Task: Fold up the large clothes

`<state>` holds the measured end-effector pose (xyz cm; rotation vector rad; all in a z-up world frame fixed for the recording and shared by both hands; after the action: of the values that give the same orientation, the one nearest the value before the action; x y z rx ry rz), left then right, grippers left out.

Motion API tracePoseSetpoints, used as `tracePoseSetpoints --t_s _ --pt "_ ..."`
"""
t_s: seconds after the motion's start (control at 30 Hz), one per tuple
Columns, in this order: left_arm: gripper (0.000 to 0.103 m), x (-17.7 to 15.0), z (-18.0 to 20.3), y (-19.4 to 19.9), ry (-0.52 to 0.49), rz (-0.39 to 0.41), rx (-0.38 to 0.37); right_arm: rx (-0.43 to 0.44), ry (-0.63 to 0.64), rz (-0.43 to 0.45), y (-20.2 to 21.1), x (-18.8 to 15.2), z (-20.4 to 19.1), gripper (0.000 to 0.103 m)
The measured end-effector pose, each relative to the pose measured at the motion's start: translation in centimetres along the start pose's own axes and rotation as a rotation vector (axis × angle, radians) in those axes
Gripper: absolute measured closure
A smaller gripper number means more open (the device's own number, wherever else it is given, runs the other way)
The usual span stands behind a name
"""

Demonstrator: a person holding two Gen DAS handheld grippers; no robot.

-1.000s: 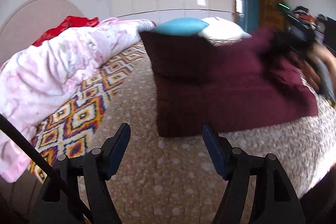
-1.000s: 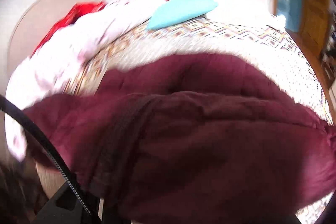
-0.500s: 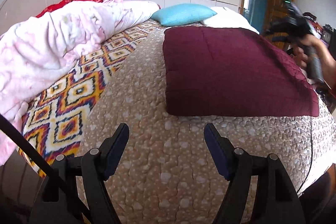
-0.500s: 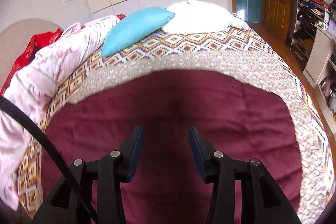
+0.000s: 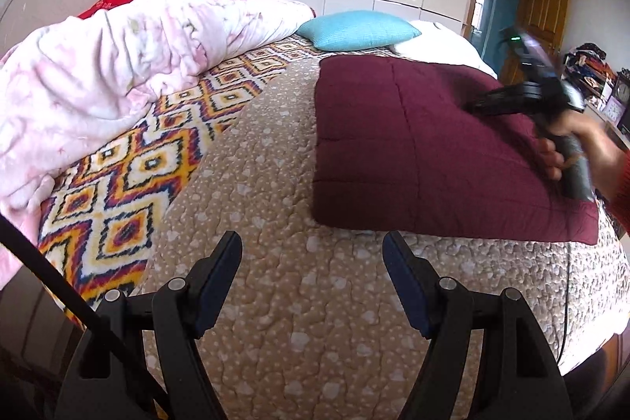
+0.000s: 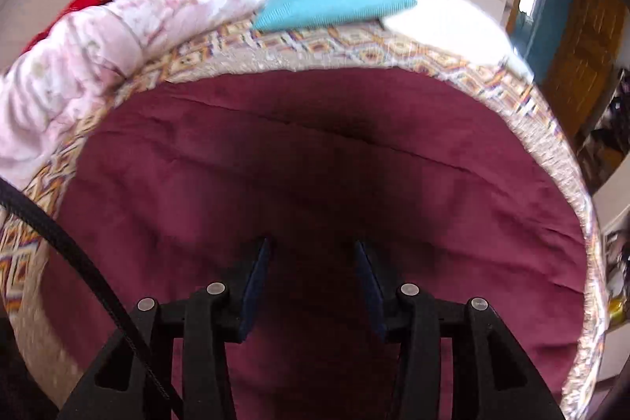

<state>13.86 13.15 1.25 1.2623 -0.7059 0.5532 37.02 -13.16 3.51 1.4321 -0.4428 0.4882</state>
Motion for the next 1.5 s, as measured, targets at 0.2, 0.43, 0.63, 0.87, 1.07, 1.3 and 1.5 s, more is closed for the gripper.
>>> tracePoseSetpoints --t_s 0.2,0.43,0.63,0.87,1.07,1.3,1.5 --pt "0.030 -1.2 -2.6 -1.4 0.074 -0.035 -0.011 -0.091 -0.057 -0.036 -6.6 4.8 -0.4 0.053" --pt "0.030 -2.2 -4.3 -2.1 0.153 -0.043 -0.012 -0.192 -0.120 -0.021 -11.1 8.5 1.8 0.052" --pt "0.030 -3.1 -4.4 -2.2 0.164 -0.074 0.002 -0.307 -0.079 0.021 -8.8 8.6 1.8 0.038" --pt "0.030 -3.2 -4.2 -1.3 0.155 -0.058 -0.002 -0.115 0.003 0.134 -1.7 8.5 -4.4 0.038" --pt "0.030 -3.4 -4.4 -1.0 0.158 -0.054 0.007 -0.079 0.132 0.028 -6.1 7.0 -12.9 0.040" --pt "0.030 -3.1 -4.7 0.0 0.157 -0.043 0.028 -0.150 0.176 0.040 -6.6 7.3 -13.4 0.042" --pt "0.030 -3.1 -3.5 0.9 0.125 -0.038 0.035 -0.023 0.069 0.130 0.4 3.5 -8.5 0.036"
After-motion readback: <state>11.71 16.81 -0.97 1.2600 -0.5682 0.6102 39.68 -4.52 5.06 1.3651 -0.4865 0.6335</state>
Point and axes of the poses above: each gripper's, at about its wrist camera, not at the fingertips, and y roughly against the way its jaws point, z to its right, x to its top, the point moved 7 cm from there along -y, roughly the way its jaws point, and after that the axes turned 5 degrees about -x, right-handed, at the moved point
